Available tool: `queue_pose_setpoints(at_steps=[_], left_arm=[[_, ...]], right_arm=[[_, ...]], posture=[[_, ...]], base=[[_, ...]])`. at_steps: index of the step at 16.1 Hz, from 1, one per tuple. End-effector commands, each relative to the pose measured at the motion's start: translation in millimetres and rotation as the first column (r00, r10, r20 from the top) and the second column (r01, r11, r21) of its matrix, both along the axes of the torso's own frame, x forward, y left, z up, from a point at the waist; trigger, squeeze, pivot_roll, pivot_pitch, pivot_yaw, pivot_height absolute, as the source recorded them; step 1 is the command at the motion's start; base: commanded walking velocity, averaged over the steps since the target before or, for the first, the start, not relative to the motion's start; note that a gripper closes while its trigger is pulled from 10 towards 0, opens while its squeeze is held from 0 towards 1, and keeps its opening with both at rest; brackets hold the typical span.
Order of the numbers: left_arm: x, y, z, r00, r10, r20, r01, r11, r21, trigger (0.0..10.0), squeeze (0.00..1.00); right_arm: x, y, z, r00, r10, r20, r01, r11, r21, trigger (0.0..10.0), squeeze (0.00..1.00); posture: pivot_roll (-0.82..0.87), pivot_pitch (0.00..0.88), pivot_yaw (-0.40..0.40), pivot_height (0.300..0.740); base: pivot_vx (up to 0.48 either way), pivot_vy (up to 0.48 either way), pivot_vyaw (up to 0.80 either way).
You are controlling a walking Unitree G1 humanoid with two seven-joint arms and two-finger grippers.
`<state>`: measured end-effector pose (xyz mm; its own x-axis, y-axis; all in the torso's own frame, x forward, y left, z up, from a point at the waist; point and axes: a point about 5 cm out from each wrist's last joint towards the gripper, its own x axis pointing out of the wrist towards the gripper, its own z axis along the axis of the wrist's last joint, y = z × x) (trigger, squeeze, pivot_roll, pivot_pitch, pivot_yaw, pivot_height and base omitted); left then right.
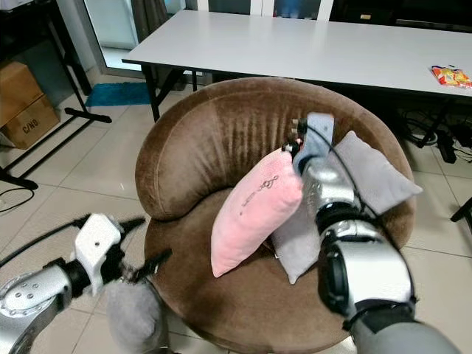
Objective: Move the pillow to the sofa from floor
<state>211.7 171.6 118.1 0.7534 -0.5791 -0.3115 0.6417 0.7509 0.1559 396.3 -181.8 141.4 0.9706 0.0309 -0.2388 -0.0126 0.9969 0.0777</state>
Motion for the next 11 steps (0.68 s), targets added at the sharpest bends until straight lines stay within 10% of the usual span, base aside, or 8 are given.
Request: queue_pose_setpoints(at_steps=[1,6,7,9,11], left_arm=[[4.0,5.2,2.8,0.997,0.063,0.041,-0.064,0.998,0.009,10.0,0.0],[12.2,14.2,6.1,0.948,0.291,0.132,-0.293,0.956,0.002,10.0,0.0],[15.8,15.8,7.3,0.932,0.33,0.149,-0.335,0.942,0.007,10.0,0.0],[20.1,13.3,10.5,0.928,0.327,0.178,-0.333,0.943,0.001,10.0,0.0],[27.1,9.3,15.2,0.923,0.325,0.205,-0.329,0.944,-0.013,10.0,0.0]], right_arm=[[1.3,-6.3,5.6,1.0,0.007,0.025,-0.007,1.0,0.002,10.0,1.0],[-4.6,-41.7,31.8,0.979,0.038,0.198,-0.049,0.998,0.049,10.0,1.0],[-20.9,-40.4,23.8,0.978,0.023,0.206,-0.046,0.993,0.111,10.0,0.89],[-45.5,-26.8,13.7,0.977,0.031,0.209,-0.056,0.992,0.117,10.0,0.0],[-79.7,-6.2,4.6,0.976,0.018,0.218,-0.043,0.993,0.111,10.0,0.0]], posture=[[-0.03,0.0,0.012,0.74],[-0.05,0.0,0.011,0.74],[-0.07,0.0,0.025,0.74],[-0.09,0.0,0.046,0.74],[-0.1,0.0,0.053,0.74]], base=[[0.0,0.0,0.0],[0.0,0.0,0.0],[0.0,0.0,0.0],[0.0,0.0,0.0],[-0.249,0.0,0.0]])
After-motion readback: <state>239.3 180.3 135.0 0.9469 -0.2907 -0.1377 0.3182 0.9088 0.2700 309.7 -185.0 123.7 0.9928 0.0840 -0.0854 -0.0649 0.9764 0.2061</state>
